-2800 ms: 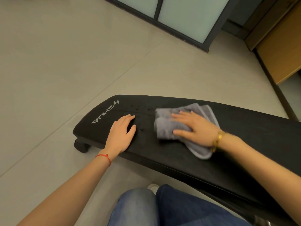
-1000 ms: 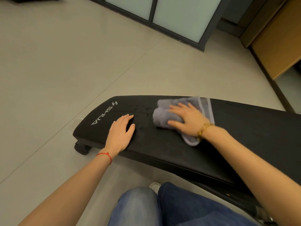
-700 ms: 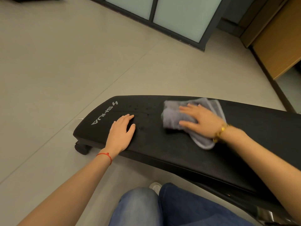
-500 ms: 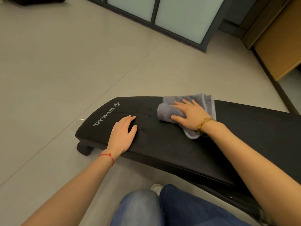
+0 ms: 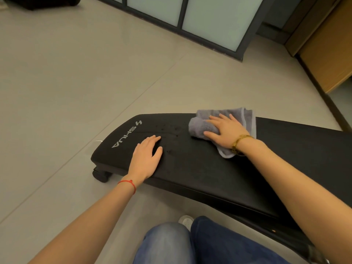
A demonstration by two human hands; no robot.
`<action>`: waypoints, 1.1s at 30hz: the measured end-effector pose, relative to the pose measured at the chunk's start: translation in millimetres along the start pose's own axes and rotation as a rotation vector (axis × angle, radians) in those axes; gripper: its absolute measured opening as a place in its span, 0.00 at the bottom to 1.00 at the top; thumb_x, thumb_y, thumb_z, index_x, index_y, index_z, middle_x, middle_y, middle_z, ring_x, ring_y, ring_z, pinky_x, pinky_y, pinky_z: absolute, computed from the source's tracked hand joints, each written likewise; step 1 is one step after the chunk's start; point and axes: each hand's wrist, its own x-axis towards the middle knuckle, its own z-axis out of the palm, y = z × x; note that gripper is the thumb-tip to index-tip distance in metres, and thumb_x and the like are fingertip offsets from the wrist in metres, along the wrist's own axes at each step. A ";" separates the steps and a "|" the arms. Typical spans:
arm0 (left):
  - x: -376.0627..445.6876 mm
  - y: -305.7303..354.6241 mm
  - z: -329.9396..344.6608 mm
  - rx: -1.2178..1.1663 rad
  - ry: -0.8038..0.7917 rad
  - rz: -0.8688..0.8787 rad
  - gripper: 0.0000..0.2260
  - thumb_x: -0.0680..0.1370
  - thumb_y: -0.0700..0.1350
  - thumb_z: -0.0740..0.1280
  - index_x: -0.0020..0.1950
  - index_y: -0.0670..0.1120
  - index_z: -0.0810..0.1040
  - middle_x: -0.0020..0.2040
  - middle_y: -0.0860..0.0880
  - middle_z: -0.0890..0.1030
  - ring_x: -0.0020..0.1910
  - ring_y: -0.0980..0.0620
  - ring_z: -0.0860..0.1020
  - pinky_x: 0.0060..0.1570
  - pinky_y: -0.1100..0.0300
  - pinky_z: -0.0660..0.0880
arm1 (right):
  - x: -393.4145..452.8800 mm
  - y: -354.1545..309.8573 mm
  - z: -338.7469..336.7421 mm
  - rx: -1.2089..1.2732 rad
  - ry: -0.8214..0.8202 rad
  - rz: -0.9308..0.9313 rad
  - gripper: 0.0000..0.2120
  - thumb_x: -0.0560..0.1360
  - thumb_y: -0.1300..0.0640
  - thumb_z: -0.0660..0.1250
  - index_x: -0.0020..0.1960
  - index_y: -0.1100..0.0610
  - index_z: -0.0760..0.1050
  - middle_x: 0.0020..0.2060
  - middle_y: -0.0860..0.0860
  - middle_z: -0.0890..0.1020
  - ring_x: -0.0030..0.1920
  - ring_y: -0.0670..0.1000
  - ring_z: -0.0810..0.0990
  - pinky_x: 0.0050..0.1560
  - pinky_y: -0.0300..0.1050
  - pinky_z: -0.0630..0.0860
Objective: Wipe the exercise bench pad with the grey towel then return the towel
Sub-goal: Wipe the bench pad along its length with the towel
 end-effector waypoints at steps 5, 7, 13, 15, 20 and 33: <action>1.0 -1.3 0.4 0.015 -0.002 0.006 0.21 0.82 0.52 0.56 0.76 0.52 0.65 0.77 0.51 0.65 0.77 0.52 0.59 0.78 0.49 0.53 | -81.5 -43.2 7.7 0.136 0.022 -0.367 0.28 0.76 0.36 0.56 0.75 0.42 0.59 0.75 0.41 0.60 0.77 0.45 0.51 0.77 0.47 0.42; 0.6 -1.7 1.0 0.013 -0.005 0.007 0.21 0.82 0.51 0.56 0.76 0.52 0.65 0.77 0.51 0.65 0.77 0.52 0.59 0.78 0.50 0.52 | -98.5 -37.2 1.3 0.166 -0.004 -0.438 0.30 0.74 0.33 0.54 0.74 0.41 0.60 0.74 0.38 0.60 0.76 0.42 0.50 0.76 0.43 0.42; 1.3 -2.1 2.0 -0.005 0.008 0.001 0.21 0.82 0.52 0.56 0.76 0.53 0.65 0.77 0.53 0.65 0.77 0.53 0.59 0.78 0.50 0.52 | -13.1 15.7 -7.6 0.074 0.061 -0.012 0.36 0.74 0.29 0.49 0.74 0.49 0.62 0.75 0.48 0.64 0.77 0.52 0.56 0.76 0.54 0.48; 1.5 -1.6 1.4 -0.020 0.019 -0.006 0.21 0.82 0.52 0.56 0.75 0.53 0.66 0.76 0.53 0.65 0.77 0.53 0.60 0.78 0.50 0.52 | 12.0 3.5 -0.3 0.007 0.019 0.054 0.29 0.78 0.37 0.53 0.76 0.48 0.59 0.76 0.48 0.60 0.77 0.53 0.52 0.77 0.55 0.44; 2.3 -2.3 2.1 -0.038 0.048 0.010 0.20 0.81 0.51 0.58 0.74 0.53 0.68 0.75 0.53 0.68 0.76 0.53 0.62 0.76 0.48 0.56 | -29.6 -36.8 13.1 0.088 0.011 -0.235 0.30 0.75 0.35 0.56 0.74 0.44 0.60 0.75 0.45 0.63 0.77 0.50 0.54 0.76 0.51 0.44; 7.6 -11.6 -7.3 -0.021 -0.024 0.030 0.20 0.81 0.53 0.58 0.74 0.55 0.68 0.75 0.54 0.67 0.76 0.54 0.61 0.76 0.51 0.58 | 53.2 -24.6 10.1 -0.017 -0.043 -0.046 0.28 0.79 0.38 0.53 0.76 0.48 0.58 0.77 0.48 0.59 0.77 0.54 0.52 0.76 0.55 0.44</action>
